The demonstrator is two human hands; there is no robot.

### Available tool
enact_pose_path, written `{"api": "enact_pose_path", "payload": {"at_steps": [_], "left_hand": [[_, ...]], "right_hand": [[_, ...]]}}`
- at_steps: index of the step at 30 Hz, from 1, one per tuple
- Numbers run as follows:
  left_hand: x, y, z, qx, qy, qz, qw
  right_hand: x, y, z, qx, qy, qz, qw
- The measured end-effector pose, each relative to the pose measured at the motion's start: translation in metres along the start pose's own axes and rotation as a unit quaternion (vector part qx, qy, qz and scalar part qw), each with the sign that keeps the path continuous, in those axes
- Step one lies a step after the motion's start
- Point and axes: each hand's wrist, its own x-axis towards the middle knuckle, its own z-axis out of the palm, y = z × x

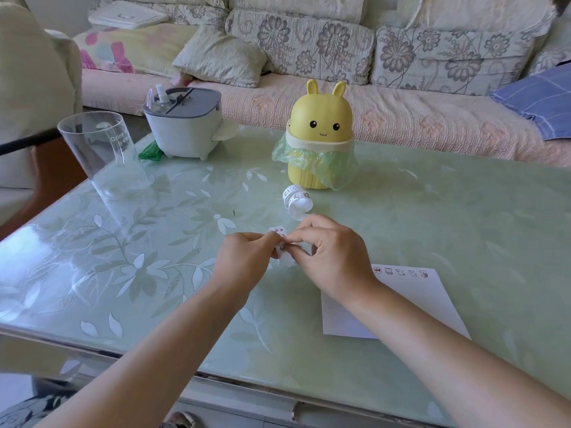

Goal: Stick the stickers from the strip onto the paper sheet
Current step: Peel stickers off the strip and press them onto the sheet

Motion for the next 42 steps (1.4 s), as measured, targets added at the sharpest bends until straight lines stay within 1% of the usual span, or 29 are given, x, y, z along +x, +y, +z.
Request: {"api": "enact_pose_path", "payload": {"at_steps": [4,6,9,12,14,16,18,20,22,24,27,30,32,35,38,42], "left_hand": [[0.0,0.0,0.003,0.003,0.002,-0.007,1.0],[0.001,-0.001,0.003,0.005,0.003,-0.006,1.0],[0.003,-0.003,0.0,0.035,0.014,0.004,0.999],[0.01,-0.01,-0.001,0.146,0.054,0.052,0.986],[0.011,-0.012,-0.001,0.236,0.079,0.1,0.963],[0.011,-0.013,0.0,0.291,0.097,0.146,0.94],[0.009,-0.014,0.002,0.311,0.117,0.191,0.924],[0.009,-0.016,0.006,0.319,0.14,0.259,0.901],[0.009,-0.017,0.01,0.333,0.157,0.349,0.862],[0.008,-0.015,0.015,0.346,0.155,0.423,0.823],[0.005,-0.015,0.026,0.358,0.095,0.499,0.783],[-0.003,-0.018,0.041,0.372,-0.002,0.536,0.758],[-0.005,-0.025,0.05,0.376,-0.078,0.535,0.752],[-0.005,-0.038,0.059,0.385,-0.166,0.503,0.756],[-0.006,-0.046,0.063,0.391,-0.2,0.473,0.764],[-0.008,-0.05,0.063,0.392,-0.195,0.469,0.767]], "right_hand": [[-0.001,0.002,-0.002,-0.012,-0.007,-0.01,1.0],[-0.001,0.0,-0.002,0.003,-0.015,0.003,1.0],[0.002,-0.006,-0.005,0.1,-0.036,0.078,0.991],[0.004,-0.005,-0.014,0.186,-0.07,0.179,0.964],[0.004,0.0,-0.023,0.214,-0.088,0.237,0.944],[0.002,0.006,-0.031,0.234,-0.1,0.286,0.924],[-0.001,0.013,-0.04,0.243,-0.111,0.324,0.907],[-0.004,0.022,-0.048,0.227,-0.122,0.349,0.901],[-0.008,0.031,-0.056,0.205,-0.13,0.37,0.897],[-0.012,0.04,-0.063,0.187,-0.138,0.386,0.893],[-0.02,0.05,-0.072,0.165,-0.156,0.411,0.883],[-0.026,0.057,-0.078,0.153,-0.165,0.424,0.877],[-0.028,0.059,-0.08,0.146,-0.172,0.418,0.88],[-0.029,0.06,-0.081,0.137,-0.176,0.404,0.887],[-0.027,0.062,-0.083,0.112,-0.183,0.392,0.895],[-0.03,0.066,-0.085,0.111,-0.196,0.396,0.89]]}}
